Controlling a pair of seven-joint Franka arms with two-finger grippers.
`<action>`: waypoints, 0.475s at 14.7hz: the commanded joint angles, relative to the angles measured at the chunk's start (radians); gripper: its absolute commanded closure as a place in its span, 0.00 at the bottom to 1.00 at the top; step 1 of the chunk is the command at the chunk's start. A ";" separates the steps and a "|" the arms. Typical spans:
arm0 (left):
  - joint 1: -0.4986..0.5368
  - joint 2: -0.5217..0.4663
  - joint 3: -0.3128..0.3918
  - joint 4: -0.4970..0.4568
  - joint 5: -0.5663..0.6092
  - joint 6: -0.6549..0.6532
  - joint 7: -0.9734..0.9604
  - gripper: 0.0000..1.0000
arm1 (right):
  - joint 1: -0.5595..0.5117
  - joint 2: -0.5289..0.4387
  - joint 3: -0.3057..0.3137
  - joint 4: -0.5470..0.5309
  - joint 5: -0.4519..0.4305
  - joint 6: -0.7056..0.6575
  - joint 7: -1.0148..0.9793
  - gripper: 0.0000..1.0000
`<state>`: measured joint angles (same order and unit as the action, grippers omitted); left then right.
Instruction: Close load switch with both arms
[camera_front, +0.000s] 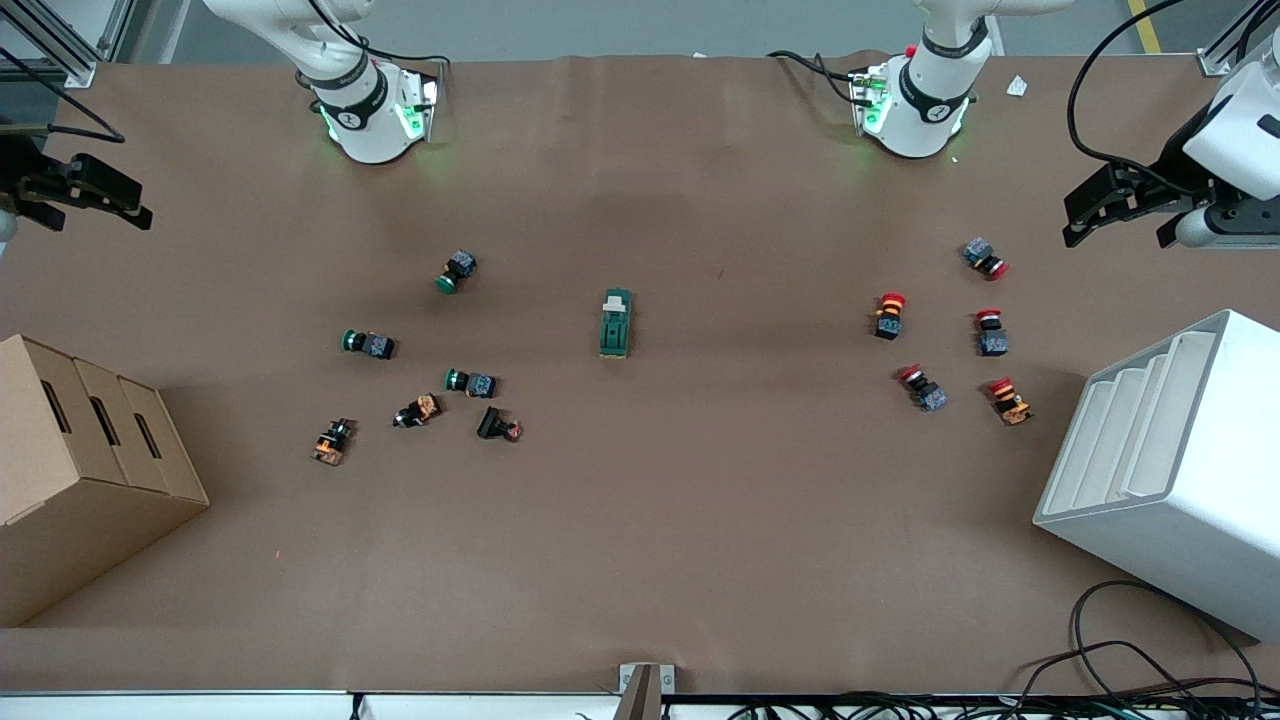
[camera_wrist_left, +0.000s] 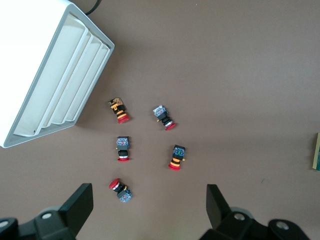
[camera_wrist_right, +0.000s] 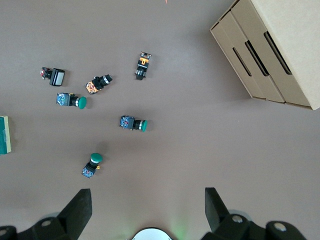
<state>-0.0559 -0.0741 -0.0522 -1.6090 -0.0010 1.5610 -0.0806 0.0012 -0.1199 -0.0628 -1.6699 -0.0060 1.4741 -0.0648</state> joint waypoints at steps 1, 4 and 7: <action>-0.005 0.011 0.000 0.026 0.028 -0.018 -0.010 0.00 | 0.008 -0.020 -0.002 -0.017 -0.003 0.002 0.000 0.00; -0.021 0.023 -0.003 0.034 0.044 -0.015 -0.008 0.00 | 0.006 -0.020 -0.002 -0.016 -0.003 -0.003 0.000 0.00; -0.053 0.121 -0.064 0.095 0.041 -0.004 -0.018 0.00 | 0.006 -0.018 -0.002 -0.008 -0.003 -0.005 0.002 0.00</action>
<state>-0.0782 -0.0404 -0.0757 -1.5832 0.0195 1.5632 -0.0805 0.0019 -0.1199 -0.0627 -1.6696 -0.0060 1.4722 -0.0648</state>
